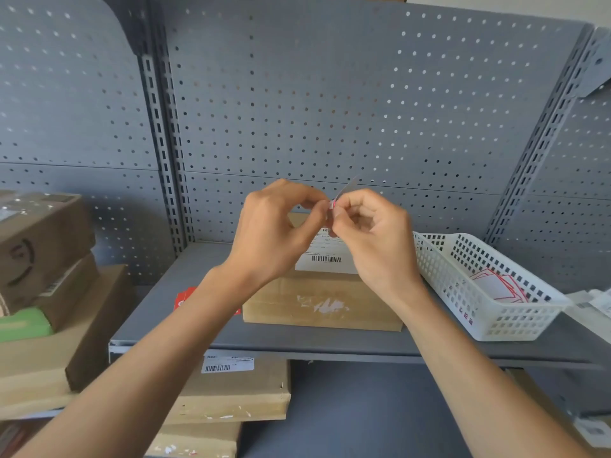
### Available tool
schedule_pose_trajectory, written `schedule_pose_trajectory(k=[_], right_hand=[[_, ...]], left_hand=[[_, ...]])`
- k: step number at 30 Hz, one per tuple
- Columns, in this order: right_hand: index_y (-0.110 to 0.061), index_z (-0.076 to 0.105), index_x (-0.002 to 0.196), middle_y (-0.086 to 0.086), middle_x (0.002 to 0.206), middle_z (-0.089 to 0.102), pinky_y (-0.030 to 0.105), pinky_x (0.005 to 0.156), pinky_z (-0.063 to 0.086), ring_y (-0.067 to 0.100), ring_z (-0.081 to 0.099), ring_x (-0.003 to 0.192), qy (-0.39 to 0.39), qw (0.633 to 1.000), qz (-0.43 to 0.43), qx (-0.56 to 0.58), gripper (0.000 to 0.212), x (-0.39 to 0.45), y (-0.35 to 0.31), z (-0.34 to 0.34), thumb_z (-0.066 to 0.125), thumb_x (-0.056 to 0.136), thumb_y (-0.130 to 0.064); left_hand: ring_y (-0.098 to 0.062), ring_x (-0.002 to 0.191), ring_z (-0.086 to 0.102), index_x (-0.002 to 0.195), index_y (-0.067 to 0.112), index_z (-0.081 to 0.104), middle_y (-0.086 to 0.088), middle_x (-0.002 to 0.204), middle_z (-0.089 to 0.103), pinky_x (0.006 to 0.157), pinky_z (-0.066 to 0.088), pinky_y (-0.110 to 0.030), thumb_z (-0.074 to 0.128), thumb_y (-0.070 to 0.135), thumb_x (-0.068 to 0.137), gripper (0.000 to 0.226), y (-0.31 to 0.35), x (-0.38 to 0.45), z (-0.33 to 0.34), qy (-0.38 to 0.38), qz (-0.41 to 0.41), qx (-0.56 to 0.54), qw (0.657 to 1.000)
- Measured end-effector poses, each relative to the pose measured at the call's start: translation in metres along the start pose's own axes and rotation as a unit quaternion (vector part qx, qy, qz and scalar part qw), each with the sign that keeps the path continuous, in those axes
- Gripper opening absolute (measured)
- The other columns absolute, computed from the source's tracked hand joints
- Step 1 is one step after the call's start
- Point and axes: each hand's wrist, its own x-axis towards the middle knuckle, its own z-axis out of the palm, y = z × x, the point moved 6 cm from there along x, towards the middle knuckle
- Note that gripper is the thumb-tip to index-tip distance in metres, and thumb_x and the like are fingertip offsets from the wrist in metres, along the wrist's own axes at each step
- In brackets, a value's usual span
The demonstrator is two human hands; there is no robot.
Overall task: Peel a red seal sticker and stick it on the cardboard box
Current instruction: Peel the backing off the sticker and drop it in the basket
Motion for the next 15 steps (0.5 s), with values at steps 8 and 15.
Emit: schedule_pose_trajectory(k=[8, 15], right_hand=[[-0.010, 0.062, 0.079, 0.019, 0.078, 0.072, 0.031, 0.072, 0.056, 0.020, 0.069, 0.066, 0.027, 0.999, 0.037, 0.009, 0.005, 0.004, 0.009, -0.012, 0.062, 0.081, -0.007], [-0.001, 0.064, 0.085, 0.009, 0.073, 0.074, 0.032, 0.076, 0.057, 0.014, 0.069, 0.065, 0.059, 0.996, 0.064, 0.026, 0.011, 0.003, 0.021, -0.025, 0.058, 0.091, 0.006]], left_hand=[[-0.003, 0.069, 0.063, 0.077, 0.018, 0.074, 0.008, 0.081, 0.077, 0.068, 0.046, -0.023, 0.065, 0.015, 0.091, 0.016, -0.026, 0.009, -0.006, 0.020, -0.193, -0.136, 0.972], [0.004, 0.061, 0.060, 0.078, 0.008, 0.073, -0.003, 0.076, 0.076, 0.061, 0.045, -0.013, 0.060, 0.007, 0.093, 0.020, -0.045, 0.010, -0.024, 0.080, -0.274, -0.200, 0.937]])
